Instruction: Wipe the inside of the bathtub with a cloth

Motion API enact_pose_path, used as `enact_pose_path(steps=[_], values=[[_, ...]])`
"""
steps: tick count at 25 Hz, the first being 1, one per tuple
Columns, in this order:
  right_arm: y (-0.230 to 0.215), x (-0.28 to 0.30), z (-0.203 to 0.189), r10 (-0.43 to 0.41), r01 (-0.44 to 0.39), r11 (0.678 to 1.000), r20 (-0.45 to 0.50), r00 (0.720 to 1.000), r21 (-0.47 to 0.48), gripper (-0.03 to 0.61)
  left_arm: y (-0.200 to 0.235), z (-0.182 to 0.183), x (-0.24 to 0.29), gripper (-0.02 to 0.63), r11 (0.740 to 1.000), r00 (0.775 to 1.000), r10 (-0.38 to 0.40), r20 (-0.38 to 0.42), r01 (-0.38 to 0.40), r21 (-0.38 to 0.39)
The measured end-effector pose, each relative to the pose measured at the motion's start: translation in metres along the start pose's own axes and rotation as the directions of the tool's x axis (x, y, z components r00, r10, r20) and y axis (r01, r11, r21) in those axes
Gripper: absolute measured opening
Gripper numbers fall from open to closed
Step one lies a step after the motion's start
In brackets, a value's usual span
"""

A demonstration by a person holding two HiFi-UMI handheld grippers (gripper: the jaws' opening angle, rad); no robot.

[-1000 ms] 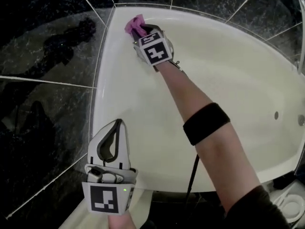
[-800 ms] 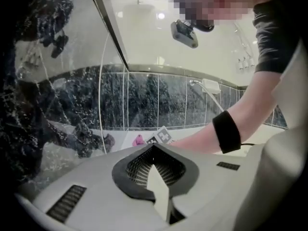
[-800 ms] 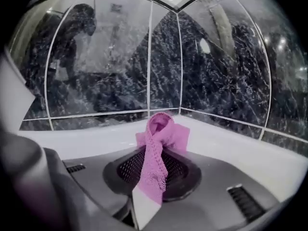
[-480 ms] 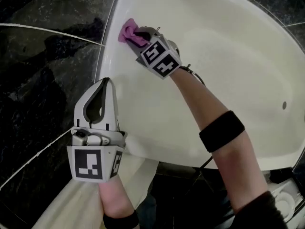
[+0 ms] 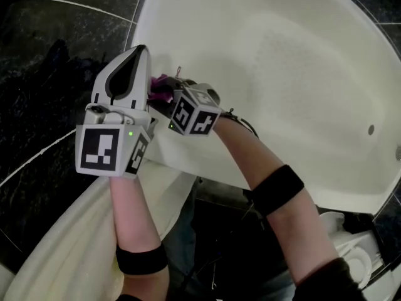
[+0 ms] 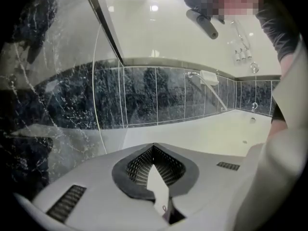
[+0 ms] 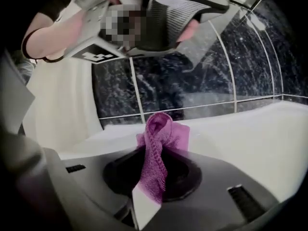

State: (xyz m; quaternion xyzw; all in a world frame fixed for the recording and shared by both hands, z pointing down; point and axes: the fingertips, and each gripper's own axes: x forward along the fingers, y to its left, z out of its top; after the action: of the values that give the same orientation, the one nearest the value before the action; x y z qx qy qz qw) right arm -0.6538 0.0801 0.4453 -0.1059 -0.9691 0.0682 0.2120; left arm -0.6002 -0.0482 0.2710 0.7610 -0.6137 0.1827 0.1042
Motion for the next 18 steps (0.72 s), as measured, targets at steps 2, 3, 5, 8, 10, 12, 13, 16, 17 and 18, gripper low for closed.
enact_pose_path(steps=[2,3,5,8,10,12,13,16,17,18], values=[[0.034,0.0,-0.008,0.07,-0.07,0.998,-0.005,0.998,-0.008,0.104,-0.003,-0.002,-0.001,-0.003,1.0,1.0,0.002,-0.005,-0.002,-0.005],[0.046,-0.001,-0.012,0.093,-0.093,0.996,-0.003,0.996,-0.003,0.104,-0.004,-0.003,-0.001,-0.003,1.0,1.0,0.0,-0.007,0.0,-0.002],[0.057,-0.005,-0.018,0.127,-0.128,0.992,0.005,0.992,0.009,0.104,-0.005,-0.002,0.001,-0.003,1.0,1.0,0.001,-0.003,-0.001,0.005],[0.083,-0.015,-0.025,0.237,-0.236,0.972,-0.013,0.972,0.016,0.104,-0.006,-0.001,-0.002,-0.003,1.0,1.0,0.006,-0.005,-0.006,0.0],[0.106,-0.021,-0.03,0.326,-0.325,0.945,-0.031,0.945,0.034,0.104,-0.008,-0.001,-0.004,-0.003,1.0,1.0,0.003,-0.018,-0.003,0.0],[0.085,-0.03,-0.033,0.299,-0.297,0.952,-0.011,0.954,0.072,0.109,-0.007,0.001,0.001,-0.003,1.0,1.0,0.003,-0.012,-0.003,0.005],[0.05,-0.039,-0.036,0.209,-0.209,0.972,0.011,0.978,0.11,0.11,-0.006,0.003,0.006,-0.003,1.0,1.0,0.001,-0.004,-0.001,0.006],[-0.107,-0.091,-0.057,-0.251,0.241,0.944,0.015,0.968,0.227,0.11,-0.002,0.008,0.023,-0.003,1.0,1.0,-0.016,0.018,0.016,0.005],[-0.162,-0.116,-0.065,-0.405,0.394,0.885,-0.006,0.914,0.248,0.112,0.0,0.008,0.029,-0.003,1.0,1.0,-0.022,0.022,0.022,0.007],[-0.212,-0.143,-0.07,-0.537,0.524,0.809,-0.027,0.843,0.266,0.112,0.001,0.008,0.034,-0.003,1.0,0.999,-0.028,0.025,0.028,0.009]])
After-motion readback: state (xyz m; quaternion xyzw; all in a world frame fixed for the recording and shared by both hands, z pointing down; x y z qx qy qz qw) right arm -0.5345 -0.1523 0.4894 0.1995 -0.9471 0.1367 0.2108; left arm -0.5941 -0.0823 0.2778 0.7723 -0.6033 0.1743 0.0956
